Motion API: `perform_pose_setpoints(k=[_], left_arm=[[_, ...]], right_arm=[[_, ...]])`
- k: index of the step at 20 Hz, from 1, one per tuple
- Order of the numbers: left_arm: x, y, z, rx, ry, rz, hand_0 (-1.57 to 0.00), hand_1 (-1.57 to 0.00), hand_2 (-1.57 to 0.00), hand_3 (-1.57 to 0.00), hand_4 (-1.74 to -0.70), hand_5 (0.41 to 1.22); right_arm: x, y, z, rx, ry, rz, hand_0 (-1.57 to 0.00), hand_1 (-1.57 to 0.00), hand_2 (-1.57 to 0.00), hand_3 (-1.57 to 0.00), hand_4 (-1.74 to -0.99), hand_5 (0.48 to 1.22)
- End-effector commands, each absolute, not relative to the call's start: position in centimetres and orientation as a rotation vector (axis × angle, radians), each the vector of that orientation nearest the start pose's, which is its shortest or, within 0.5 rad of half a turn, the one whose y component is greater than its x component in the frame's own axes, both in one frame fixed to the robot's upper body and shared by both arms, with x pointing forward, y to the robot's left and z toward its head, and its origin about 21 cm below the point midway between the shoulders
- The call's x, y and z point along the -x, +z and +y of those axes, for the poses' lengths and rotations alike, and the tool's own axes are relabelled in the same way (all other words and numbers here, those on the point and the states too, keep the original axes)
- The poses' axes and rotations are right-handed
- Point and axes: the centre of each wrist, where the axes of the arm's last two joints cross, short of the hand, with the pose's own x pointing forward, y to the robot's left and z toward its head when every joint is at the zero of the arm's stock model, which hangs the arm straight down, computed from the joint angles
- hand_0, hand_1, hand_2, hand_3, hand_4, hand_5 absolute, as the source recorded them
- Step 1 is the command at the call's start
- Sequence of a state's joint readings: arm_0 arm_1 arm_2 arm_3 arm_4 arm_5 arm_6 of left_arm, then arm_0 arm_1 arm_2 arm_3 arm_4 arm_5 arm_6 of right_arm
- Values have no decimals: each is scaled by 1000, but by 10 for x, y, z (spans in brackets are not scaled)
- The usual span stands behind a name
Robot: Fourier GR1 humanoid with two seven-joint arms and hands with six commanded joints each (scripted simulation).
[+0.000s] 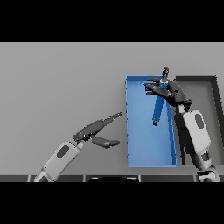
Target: Pick up the blue pipe and place it into the blue bin.
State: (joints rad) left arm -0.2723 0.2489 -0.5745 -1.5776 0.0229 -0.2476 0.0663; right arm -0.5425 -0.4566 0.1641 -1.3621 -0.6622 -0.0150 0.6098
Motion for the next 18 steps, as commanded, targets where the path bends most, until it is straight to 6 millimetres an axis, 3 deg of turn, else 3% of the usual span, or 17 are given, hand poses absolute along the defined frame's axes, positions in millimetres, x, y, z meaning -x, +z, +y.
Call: perform_pose_setpoints(k=[1,2,3,4,6,9,12,18], left_arm=[[-260,41,126,434,-979,-1522,1,1,1,1,-882,462],[-259,40,126,435,-978,-1513,1,1,1,1,-884,460],[-259,39,127,433,-978,-1515,1,1,1,1,-885,457],[-259,40,126,434,-980,-1514,1,1,1,1,-886,455],[-257,40,126,440,-982,-1514,1,1,1,1,-885,454],[-258,39,124,427,-981,-1503,1,1,1,1,-888,453],[-261,42,129,427,-979,-1510,1,1,1,1,-893,454],[-258,41,126,434,-971,-1516,1,1,1,1,-905,455]], right_arm=[[-354,117,-250,-269,206,-1120,-1571,-1571,-1571,-1571,-1622,1121],[-352,106,-254,-247,219,-1071,-1571,-1571,-1571,-1571,-1591,1114],[-350,96,-254,-228,228,-1015,-1571,-1571,-1571,-1330,-1599,1110],[-350,90,-256,-201,213,-960,-1563,-1459,-1393,-1122,-1547,1133],[-353,85,-251,-198,192,-860,-1045,-933,-891,-718,-1455,1164],[-350,79,-247,-196,256,-765,-534,-477,-456,-367,-1285,1141],[-348,80,-244,-112,386,-754,-273,-244,-233,-187,-1179,975],[-349,65,-236,-10,503,-787,-71,-63,-60,-48,-1125,764]])
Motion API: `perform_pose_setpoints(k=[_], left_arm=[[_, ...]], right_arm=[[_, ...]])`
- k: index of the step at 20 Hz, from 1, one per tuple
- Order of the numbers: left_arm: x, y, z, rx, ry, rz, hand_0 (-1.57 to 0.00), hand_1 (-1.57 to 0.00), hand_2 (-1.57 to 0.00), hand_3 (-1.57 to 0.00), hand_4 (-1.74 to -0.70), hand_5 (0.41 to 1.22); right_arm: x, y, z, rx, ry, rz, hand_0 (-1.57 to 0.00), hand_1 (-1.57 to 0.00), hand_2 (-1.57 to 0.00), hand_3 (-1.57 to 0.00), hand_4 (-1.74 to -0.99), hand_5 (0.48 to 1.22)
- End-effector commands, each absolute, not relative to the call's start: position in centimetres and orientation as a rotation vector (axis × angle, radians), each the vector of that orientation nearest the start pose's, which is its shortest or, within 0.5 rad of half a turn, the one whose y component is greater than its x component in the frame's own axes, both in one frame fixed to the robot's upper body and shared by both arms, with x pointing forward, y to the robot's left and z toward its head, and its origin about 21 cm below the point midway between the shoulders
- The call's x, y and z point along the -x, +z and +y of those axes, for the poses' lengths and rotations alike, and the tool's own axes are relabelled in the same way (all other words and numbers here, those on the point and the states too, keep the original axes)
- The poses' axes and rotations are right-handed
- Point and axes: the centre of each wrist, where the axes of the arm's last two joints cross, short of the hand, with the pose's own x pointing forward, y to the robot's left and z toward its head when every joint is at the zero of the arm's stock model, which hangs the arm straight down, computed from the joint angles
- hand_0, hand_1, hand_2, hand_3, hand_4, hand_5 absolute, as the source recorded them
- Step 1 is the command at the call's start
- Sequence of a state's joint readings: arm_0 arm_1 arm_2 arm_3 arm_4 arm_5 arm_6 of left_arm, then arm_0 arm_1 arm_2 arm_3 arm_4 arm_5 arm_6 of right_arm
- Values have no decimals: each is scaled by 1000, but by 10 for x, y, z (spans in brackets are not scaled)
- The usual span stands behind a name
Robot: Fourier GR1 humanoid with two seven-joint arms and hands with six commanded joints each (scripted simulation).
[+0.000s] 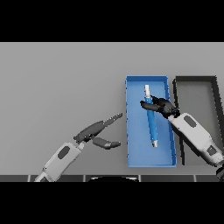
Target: Pick up the blue pipe and place it into the blue bin.
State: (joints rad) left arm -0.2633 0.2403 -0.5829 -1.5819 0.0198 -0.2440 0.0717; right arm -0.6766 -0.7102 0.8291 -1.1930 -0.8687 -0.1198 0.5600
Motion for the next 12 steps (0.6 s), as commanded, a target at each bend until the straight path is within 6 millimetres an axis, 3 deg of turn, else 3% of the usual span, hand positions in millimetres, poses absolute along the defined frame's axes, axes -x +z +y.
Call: perform_pose_setpoints(k=[1,10,12], left_arm=[[-260,42,127,436,-970,-1513,1,1,1,1,-909,457],[-259,38,122,451,-963,-1504,1,1,1,1,-920,467],[-262,46,125,454,-958,-1524,1,1,1,1,-920,469]], right_arm=[[-352,65,-239,9,497,-789,-56,-50,-48,-39,-1124,738],[-353,66,-244,15,507,-805,-9,-8,-7,-6,-1129,673],[-350,68,-247,-14,507,-810,-9,-8,-7,-6,-1129,678]])
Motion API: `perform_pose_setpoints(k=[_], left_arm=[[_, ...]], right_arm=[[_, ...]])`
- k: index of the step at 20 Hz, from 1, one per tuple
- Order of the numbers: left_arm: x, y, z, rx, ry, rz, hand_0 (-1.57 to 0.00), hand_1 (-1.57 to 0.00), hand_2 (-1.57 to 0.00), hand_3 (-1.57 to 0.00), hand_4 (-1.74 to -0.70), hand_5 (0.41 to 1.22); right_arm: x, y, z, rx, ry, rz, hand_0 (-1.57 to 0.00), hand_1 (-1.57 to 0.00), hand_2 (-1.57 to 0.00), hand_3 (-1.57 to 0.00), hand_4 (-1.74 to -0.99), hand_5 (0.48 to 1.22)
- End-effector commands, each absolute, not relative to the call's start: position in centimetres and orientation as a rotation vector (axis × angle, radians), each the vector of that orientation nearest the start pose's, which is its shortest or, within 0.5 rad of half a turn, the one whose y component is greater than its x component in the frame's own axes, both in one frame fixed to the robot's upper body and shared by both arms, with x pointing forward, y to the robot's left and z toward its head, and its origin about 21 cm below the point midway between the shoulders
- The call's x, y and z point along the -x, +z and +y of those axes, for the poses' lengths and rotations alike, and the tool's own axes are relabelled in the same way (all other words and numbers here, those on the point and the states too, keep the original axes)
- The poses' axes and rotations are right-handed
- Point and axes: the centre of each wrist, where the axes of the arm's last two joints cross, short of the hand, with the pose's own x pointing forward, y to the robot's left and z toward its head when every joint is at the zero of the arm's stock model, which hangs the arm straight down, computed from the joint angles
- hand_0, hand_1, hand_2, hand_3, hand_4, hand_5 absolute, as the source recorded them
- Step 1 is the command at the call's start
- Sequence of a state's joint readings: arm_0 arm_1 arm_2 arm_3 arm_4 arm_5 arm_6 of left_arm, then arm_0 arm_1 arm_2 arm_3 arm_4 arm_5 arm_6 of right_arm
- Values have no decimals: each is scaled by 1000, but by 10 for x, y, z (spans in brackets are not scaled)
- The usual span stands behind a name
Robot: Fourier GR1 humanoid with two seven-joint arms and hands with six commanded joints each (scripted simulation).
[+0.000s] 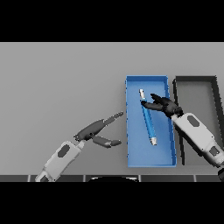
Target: Pick up the blue pipe and place it into the blue bin.
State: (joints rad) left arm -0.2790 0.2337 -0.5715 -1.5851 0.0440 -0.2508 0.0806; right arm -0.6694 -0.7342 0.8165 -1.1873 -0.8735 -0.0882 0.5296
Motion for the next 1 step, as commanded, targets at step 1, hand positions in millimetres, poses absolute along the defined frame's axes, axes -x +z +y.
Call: perform_pose_setpoints(k=[1], left_arm=[[-262,50,126,460,-961,-1521,1,1,1,1,-920,468]], right_arm=[[-349,70,-246,-20,503,-812,-9,-8,-7,-6,-1129,677]])
